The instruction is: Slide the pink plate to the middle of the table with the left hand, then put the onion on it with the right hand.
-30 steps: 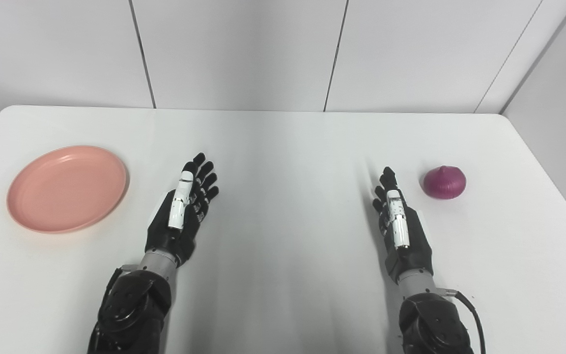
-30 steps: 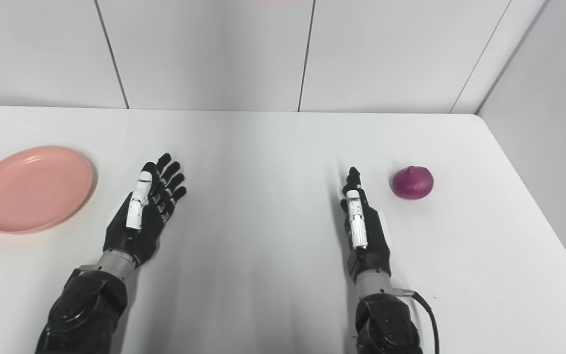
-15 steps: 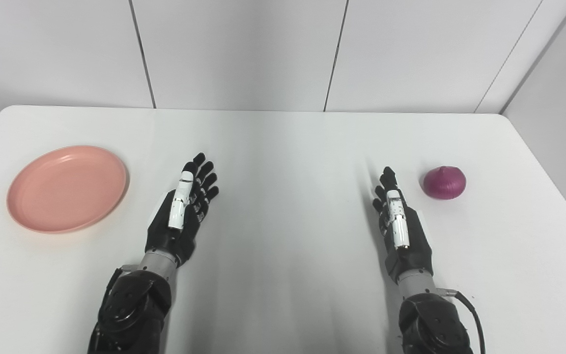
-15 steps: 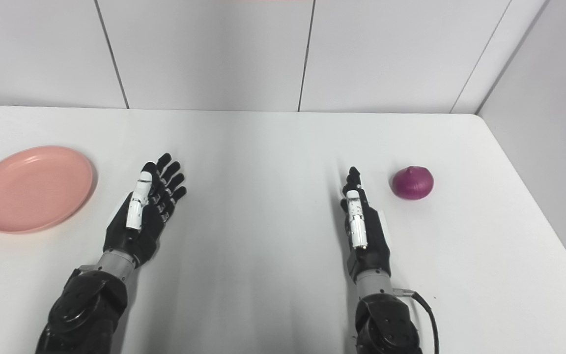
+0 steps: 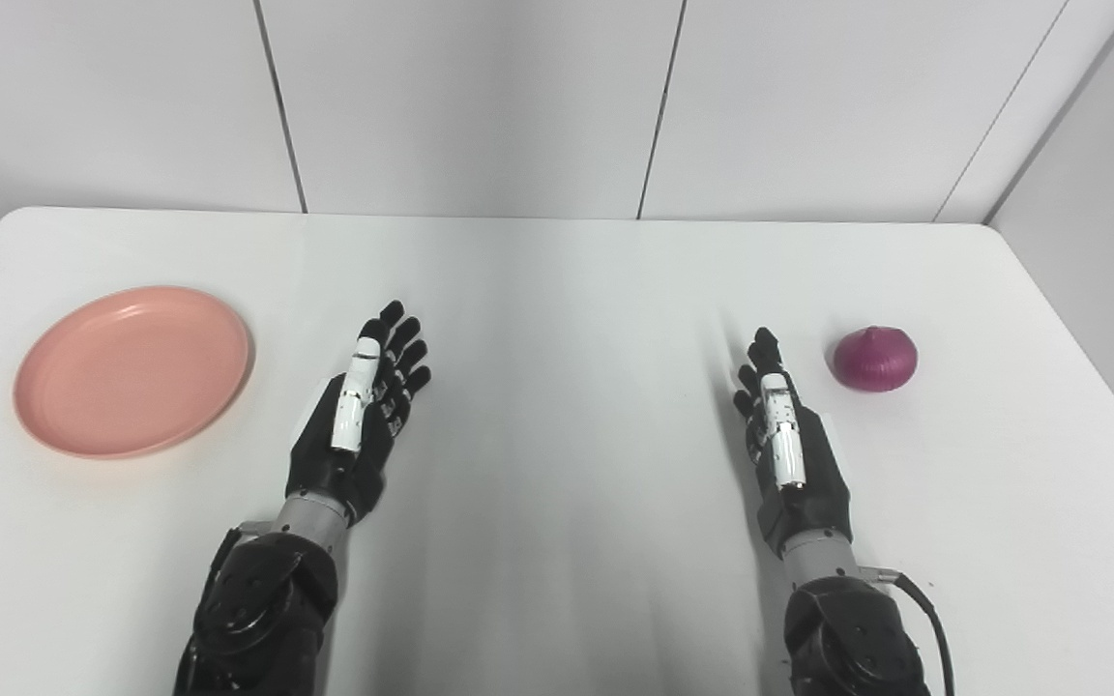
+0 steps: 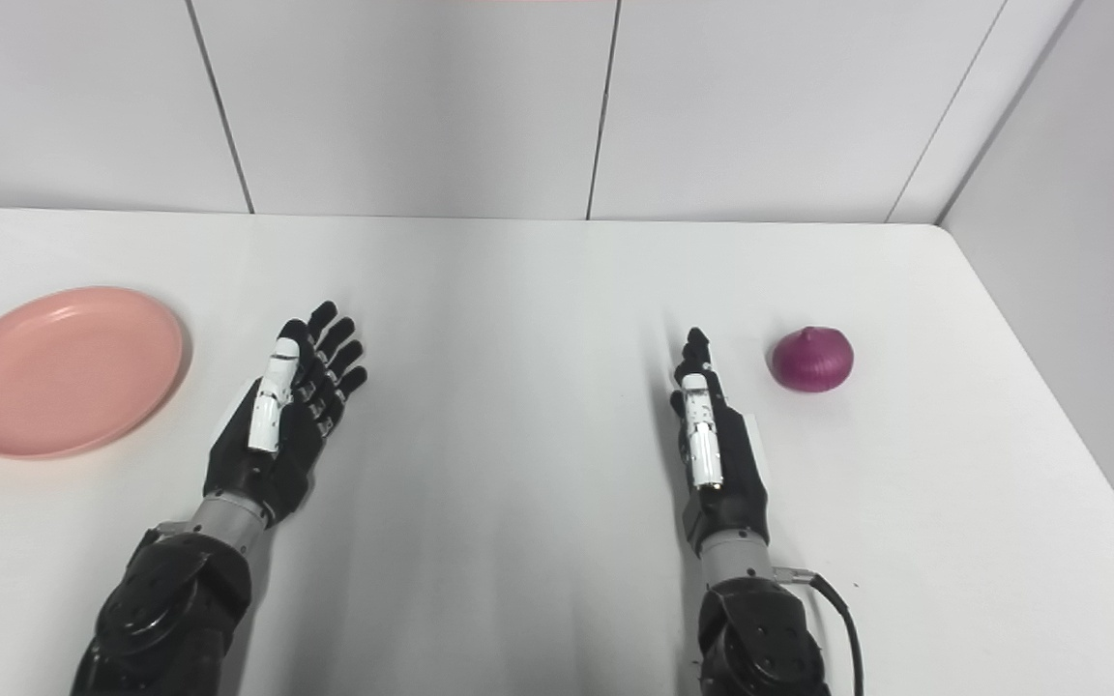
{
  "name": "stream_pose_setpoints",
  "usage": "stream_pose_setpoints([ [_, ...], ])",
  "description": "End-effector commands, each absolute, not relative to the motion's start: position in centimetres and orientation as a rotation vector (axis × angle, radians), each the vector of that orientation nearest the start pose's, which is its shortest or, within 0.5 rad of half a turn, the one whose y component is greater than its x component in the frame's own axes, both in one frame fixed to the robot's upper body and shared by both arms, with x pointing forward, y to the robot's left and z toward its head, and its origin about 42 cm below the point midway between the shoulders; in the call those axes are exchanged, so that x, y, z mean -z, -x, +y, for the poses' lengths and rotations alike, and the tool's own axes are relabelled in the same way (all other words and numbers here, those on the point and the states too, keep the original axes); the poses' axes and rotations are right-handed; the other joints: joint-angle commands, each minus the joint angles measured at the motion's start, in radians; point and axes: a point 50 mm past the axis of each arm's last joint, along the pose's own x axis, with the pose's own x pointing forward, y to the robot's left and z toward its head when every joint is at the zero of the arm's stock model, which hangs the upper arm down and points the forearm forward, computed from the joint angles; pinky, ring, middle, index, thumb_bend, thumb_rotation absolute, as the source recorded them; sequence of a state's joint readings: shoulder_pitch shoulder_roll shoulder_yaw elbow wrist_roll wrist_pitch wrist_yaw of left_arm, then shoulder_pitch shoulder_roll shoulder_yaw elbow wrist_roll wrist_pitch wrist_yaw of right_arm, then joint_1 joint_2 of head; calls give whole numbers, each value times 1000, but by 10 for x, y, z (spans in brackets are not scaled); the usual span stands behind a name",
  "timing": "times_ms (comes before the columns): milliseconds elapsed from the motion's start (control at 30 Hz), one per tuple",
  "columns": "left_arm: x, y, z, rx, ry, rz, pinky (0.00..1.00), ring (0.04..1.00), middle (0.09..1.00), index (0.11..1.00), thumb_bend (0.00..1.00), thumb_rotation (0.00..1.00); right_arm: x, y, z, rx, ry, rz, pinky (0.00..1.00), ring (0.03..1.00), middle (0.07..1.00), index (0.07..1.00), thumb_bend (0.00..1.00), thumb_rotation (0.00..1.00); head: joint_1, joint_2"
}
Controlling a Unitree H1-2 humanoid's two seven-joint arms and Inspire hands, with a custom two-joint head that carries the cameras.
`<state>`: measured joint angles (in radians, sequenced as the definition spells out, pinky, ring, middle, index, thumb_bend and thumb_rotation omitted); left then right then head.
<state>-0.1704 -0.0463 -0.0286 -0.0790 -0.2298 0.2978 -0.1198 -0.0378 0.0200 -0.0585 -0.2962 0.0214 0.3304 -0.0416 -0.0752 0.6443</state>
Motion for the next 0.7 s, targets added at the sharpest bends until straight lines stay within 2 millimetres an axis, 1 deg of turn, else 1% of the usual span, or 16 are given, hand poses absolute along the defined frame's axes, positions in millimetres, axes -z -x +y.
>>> stream_pose_setpoints([
  [0,-158,-334,158,270,266,-2,1000,1000,1000,1000,407,1000,-176,-289,-218,81,-43,-90,1000,1000,1000,1000,257,1000,1,-1],
  [233,-158,-333,157,272,262,-5,1000,1000,1000,1000,405,1000,-175,-289,-219,83,-44,-85,1000,1000,1000,1000,254,1000,10,-6],
  [367,-156,-334,155,273,267,-4,1000,1000,1000,1000,413,1000,-175,-290,-220,83,-44,-85,1000,1000,1000,1000,248,1000,34,-11],
  [467,-155,-334,150,272,265,-6,1000,1000,1000,1000,421,1000,-176,-290,-223,80,-48,-90,1000,1000,1000,1000,227,1000,82,-20],
  [500,-154,-334,148,273,266,-6,1000,1000,1000,1000,421,1000,-176,-290,-225,79,-47,-92,1000,1000,1000,1000,224,1000,108,-25],
  [533,-154,-334,147,274,266,-6,1000,1000,1000,1000,421,1000,-176,-289,-226,78,-45,-92,1000,1000,1000,1000,221,1000,108,-25],
  [567,-154,-334,145,276,265,-5,1000,1000,1000,1000,421,1000,-176,-289,-227,76,-43,-92,1000,1000,1000,1000,222,1000,134,-31],
  [600,-154,-334,143,278,263,-5,1000,1000,1000,1000,421,1000,-175,-289,-228,75,-40,-94,1000,1000,1000,1000,226,1000,134,-31],
  [633,-153,-334,141,279,262,-5,1000,1000,1000,1000,421,1000,-175,-289,-230,77,-34,-95,1000,1000,1000,1000,227,1000,160,-38],
  [667,-153,-334,140,279,261,-5,1000,1000,1000,1000,420,1000,-175,-289,-231,78,-30,-96,1000,1000,1000,1000,227,1000,160,-38],
])
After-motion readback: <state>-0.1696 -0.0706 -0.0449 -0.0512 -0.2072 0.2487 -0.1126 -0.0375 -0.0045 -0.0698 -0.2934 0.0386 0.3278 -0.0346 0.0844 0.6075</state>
